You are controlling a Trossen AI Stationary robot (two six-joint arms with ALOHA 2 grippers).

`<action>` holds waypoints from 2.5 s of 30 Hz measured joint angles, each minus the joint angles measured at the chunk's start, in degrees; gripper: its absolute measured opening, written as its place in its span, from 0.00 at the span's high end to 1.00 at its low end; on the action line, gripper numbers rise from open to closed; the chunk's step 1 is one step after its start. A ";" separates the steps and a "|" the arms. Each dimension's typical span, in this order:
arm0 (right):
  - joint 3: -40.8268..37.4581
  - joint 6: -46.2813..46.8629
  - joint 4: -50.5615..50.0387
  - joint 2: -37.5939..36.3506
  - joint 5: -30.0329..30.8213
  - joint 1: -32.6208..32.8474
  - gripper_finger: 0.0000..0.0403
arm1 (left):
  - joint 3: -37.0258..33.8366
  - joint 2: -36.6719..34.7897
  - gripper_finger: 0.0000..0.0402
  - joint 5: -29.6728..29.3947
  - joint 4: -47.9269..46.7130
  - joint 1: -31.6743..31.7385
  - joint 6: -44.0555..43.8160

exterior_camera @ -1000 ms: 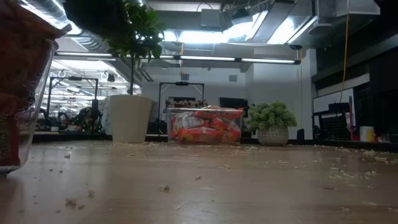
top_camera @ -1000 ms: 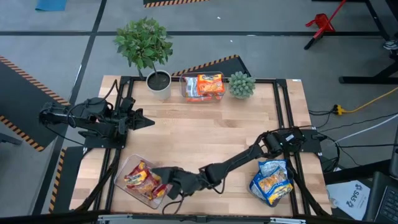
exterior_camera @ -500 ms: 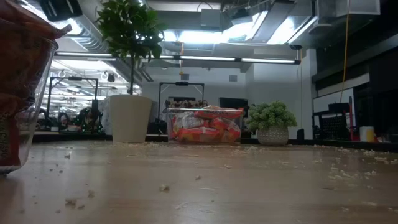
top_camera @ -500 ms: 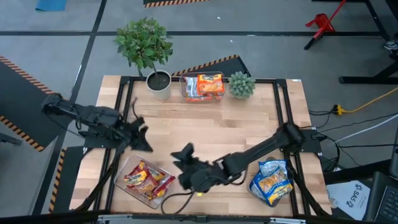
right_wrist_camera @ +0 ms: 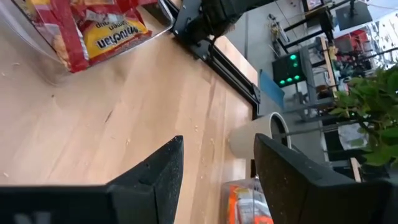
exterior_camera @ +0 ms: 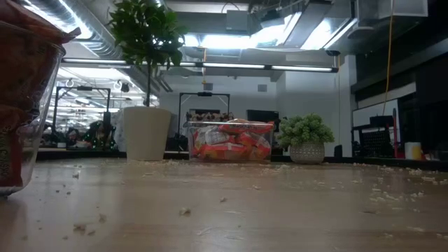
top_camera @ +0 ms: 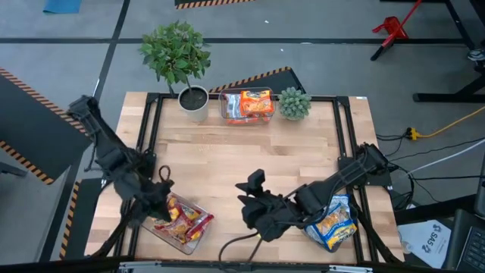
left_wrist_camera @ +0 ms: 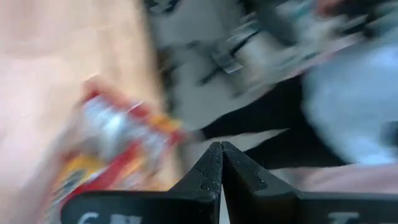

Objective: Sort Maruchan noodles
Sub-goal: Put the red noodle pack into the bottom transparent bin, then return to Home Position

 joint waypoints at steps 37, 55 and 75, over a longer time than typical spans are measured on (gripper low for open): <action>-0.66 6.15 7.38 0.28 -1.45 0.20 0.56 | -4.28 11.08 1.00 -10.12 -17.18 4.34 -25.37; 13.51 -9.17 2.76 -15.50 -9.41 0.17 0.56 | 25.09 -2.69 1.00 -17.52 -13.15 7.62 18.61; -26.38 -7.16 6.67 -57.95 -17.80 -12.70 0.55 | 7.74 -37.71 0.97 -15.62 -5.70 9.78 27.84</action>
